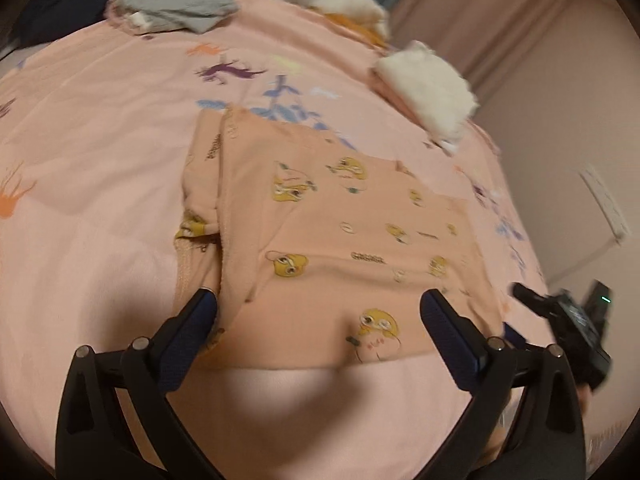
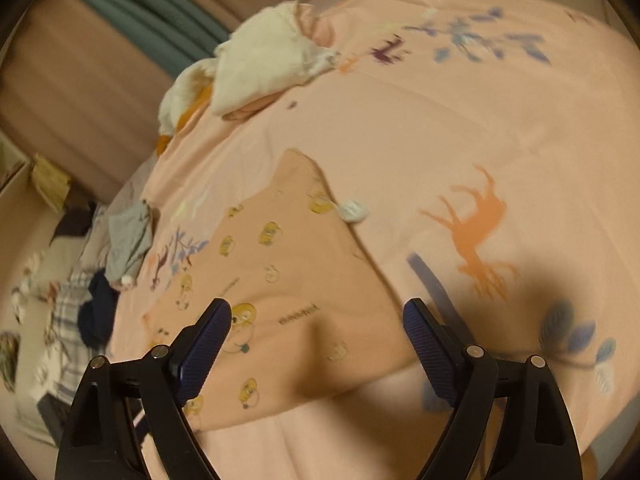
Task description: Fold small clothes
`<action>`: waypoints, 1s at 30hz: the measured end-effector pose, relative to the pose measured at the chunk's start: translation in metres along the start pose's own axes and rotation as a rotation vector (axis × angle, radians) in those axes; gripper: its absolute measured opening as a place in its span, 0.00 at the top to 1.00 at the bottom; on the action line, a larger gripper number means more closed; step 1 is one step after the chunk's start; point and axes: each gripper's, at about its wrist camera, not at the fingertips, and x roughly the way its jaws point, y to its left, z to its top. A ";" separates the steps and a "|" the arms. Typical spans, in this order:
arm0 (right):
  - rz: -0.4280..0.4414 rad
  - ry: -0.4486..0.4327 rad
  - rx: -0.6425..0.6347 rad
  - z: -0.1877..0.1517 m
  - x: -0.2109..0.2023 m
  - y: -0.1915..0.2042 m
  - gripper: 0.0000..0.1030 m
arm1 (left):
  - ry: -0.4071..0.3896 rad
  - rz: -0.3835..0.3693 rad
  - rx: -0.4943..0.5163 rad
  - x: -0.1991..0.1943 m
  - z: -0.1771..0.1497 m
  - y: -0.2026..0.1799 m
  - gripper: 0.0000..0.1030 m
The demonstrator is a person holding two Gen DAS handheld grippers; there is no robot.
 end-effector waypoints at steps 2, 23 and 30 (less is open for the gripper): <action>-0.013 0.023 0.049 -0.006 0.004 -0.011 0.15 | 0.033 0.031 -0.036 0.001 -0.001 0.008 0.01; -0.062 0.000 -0.089 -0.017 0.015 -0.001 0.13 | 0.144 -0.227 -0.334 -0.020 -0.032 0.049 0.01; -0.111 -0.010 -0.141 -0.019 0.015 0.008 0.13 | -0.107 -0.101 -0.252 0.002 -0.019 0.035 0.02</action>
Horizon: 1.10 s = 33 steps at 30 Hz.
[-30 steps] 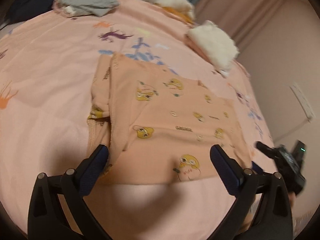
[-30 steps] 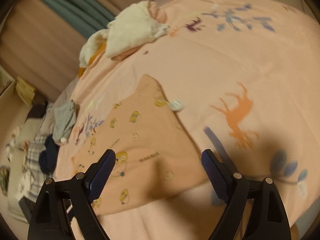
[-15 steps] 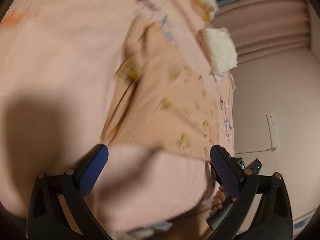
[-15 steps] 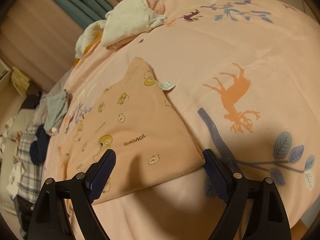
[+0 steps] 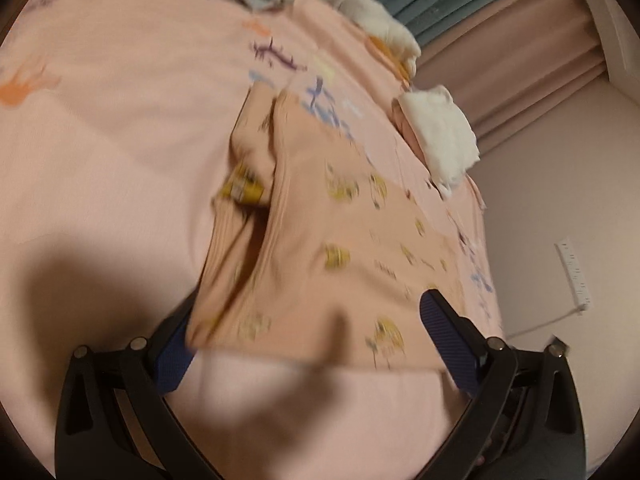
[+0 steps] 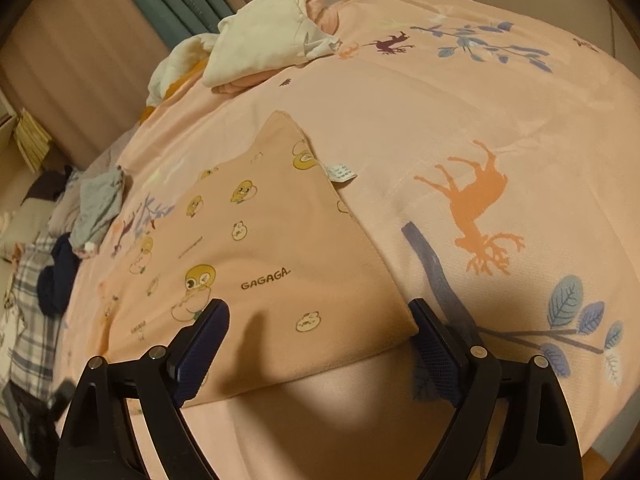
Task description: Fold small clothes
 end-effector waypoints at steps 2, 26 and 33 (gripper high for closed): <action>0.024 0.006 0.018 0.002 -0.001 -0.004 0.13 | -0.052 0.050 0.016 0.007 0.005 0.002 0.18; 0.240 0.014 -0.198 0.027 -0.018 0.060 0.16 | 0.015 -0.137 -0.330 0.028 0.055 0.069 0.80; 0.336 0.162 -0.318 0.013 0.052 0.106 0.94 | 0.015 -0.086 -0.240 0.021 0.061 0.052 0.82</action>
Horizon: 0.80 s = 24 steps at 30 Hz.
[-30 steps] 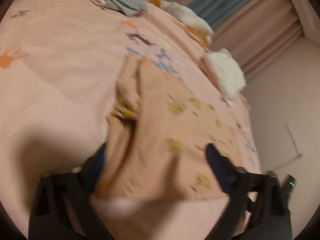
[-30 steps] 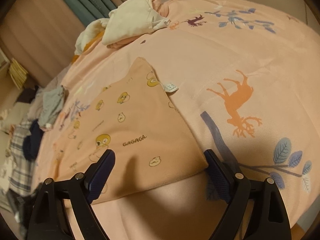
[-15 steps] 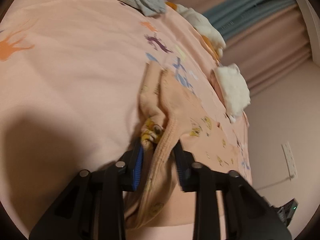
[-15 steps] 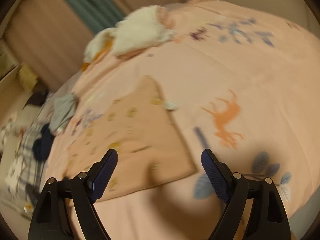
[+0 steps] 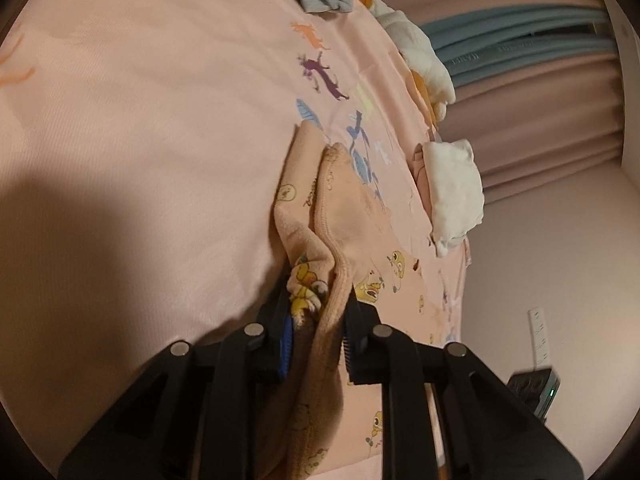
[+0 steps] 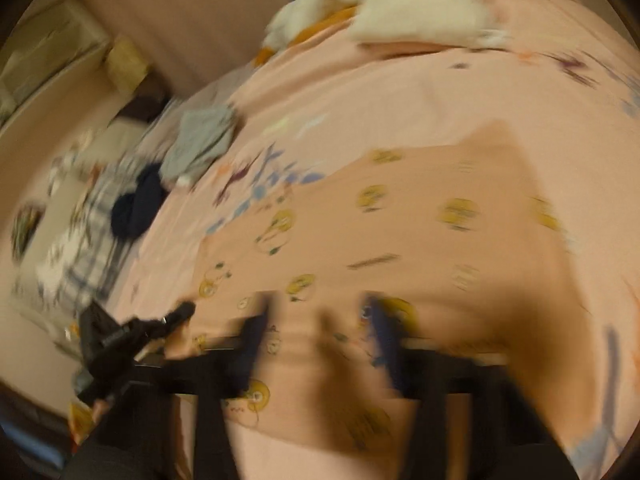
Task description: Fold small clothes
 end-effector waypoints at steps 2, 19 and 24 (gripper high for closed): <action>-0.007 0.017 -0.069 -0.003 0.016 0.010 0.94 | -0.011 0.016 0.060 -0.001 -0.001 -0.009 0.82; 0.161 0.105 0.084 -0.015 0.030 -0.028 0.98 | 0.072 -0.126 0.218 0.031 -0.026 -0.104 0.82; 0.212 0.105 0.145 -0.016 0.033 -0.036 0.98 | 0.116 -0.186 0.190 0.056 -0.033 -0.131 0.82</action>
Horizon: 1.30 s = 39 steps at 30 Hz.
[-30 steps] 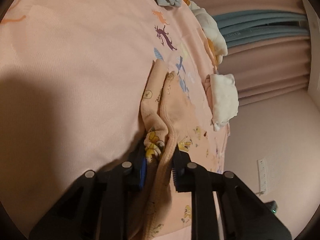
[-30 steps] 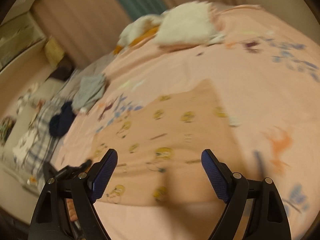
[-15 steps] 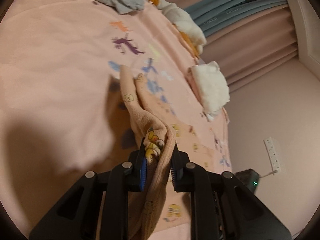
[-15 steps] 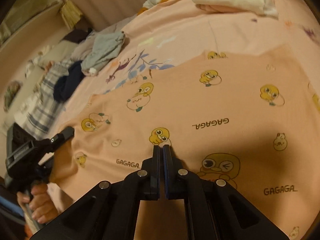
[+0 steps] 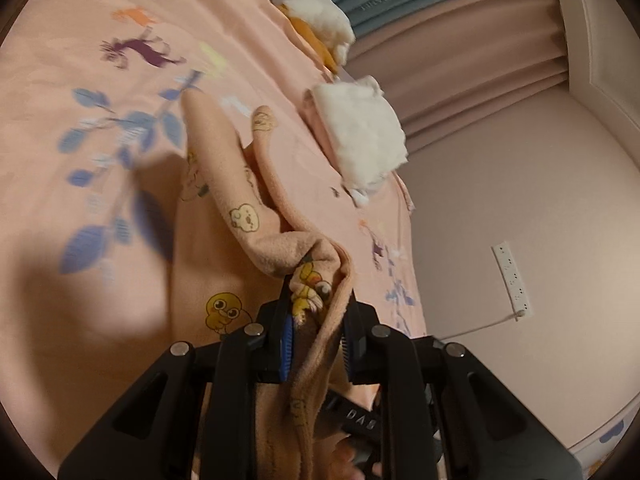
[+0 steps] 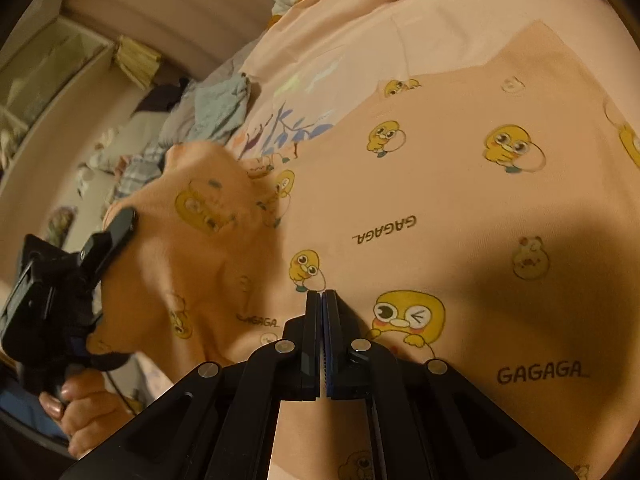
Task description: Fold small clothes
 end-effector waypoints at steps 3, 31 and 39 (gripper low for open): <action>-0.014 -0.024 0.031 0.000 -0.020 -0.010 0.98 | 0.023 -0.026 0.011 0.018 -0.006 -0.019 0.82; 0.121 -0.290 0.219 -0.016 -0.114 -0.088 0.58 | 0.245 0.208 0.097 0.050 -0.046 -0.024 0.04; -0.038 -0.225 0.165 -0.011 -0.084 -0.075 0.58 | 0.185 0.299 0.140 0.013 -0.049 0.009 0.04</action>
